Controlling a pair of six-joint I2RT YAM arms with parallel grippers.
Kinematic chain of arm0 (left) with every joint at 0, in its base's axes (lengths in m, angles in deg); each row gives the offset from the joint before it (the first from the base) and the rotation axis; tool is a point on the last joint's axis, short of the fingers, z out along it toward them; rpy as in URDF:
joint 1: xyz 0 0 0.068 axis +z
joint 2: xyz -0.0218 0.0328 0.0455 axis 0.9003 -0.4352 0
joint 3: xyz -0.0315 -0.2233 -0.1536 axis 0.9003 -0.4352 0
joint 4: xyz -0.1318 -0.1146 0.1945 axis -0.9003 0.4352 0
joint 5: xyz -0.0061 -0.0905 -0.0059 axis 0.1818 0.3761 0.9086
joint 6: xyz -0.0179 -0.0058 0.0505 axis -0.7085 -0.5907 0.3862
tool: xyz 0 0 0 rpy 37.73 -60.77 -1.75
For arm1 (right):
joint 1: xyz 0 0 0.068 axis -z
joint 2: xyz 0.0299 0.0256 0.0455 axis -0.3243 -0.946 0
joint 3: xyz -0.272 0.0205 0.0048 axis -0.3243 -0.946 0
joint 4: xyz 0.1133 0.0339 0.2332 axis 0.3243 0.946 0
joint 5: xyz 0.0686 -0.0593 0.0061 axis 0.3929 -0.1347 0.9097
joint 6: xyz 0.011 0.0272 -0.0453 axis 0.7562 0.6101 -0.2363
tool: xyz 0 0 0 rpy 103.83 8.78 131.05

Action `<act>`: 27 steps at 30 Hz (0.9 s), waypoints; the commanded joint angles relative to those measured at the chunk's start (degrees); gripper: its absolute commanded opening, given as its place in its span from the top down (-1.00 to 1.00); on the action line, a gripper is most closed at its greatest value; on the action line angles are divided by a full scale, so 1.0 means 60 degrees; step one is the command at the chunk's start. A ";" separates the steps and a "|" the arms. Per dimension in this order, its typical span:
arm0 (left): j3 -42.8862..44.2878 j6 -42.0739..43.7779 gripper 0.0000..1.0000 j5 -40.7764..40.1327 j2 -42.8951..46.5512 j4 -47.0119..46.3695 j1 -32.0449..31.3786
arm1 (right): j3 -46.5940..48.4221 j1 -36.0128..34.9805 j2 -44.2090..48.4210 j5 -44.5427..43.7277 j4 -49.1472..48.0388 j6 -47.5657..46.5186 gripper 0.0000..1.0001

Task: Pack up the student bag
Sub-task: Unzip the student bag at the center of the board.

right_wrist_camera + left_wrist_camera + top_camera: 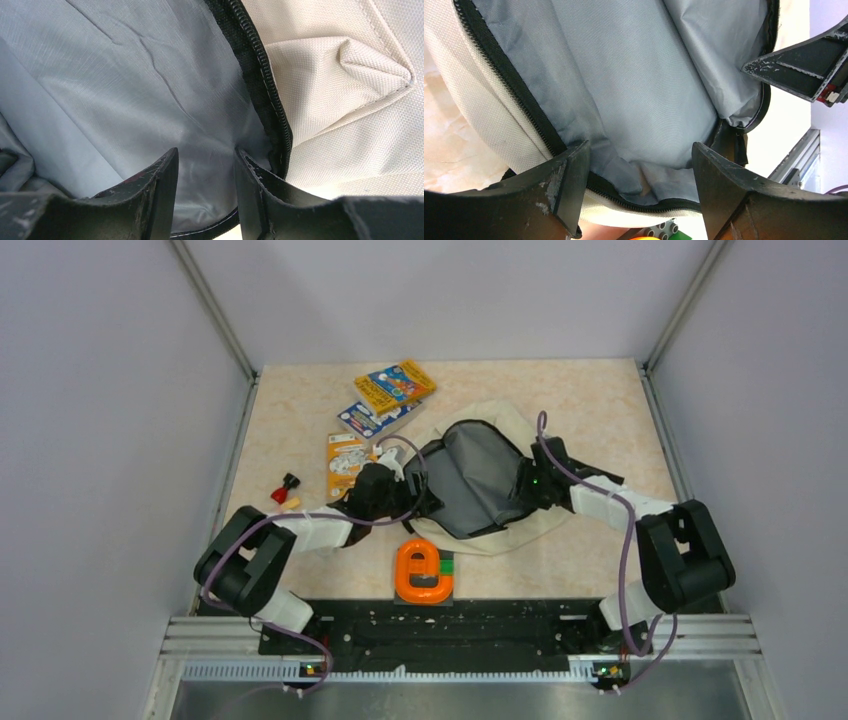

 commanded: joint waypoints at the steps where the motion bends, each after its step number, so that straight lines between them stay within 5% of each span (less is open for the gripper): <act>1: 0.0723 0.0865 -0.62 -0.0085 0.0656 0.0971 0.0052 | 0.0231 0.0012 -0.0091 -0.0054 -0.0050 -0.0102 0.10; 11: 0.4129 0.2324 -0.82 -0.0945 0.1955 0.4704 0.1322 | 0.0689 0.0008 0.1938 -0.0268 0.0753 -0.1176 -0.53; 19: 0.5316 0.1437 -0.82 0.0235 0.0092 0.3916 0.3762 | 0.0954 0.0005 0.2772 0.0421 0.0515 -0.1608 -0.68; 27: 0.6372 0.0123 -0.75 0.0750 -0.2393 0.1173 0.5092 | 0.1026 0.0012 0.2942 0.1252 0.0275 -0.1636 -0.68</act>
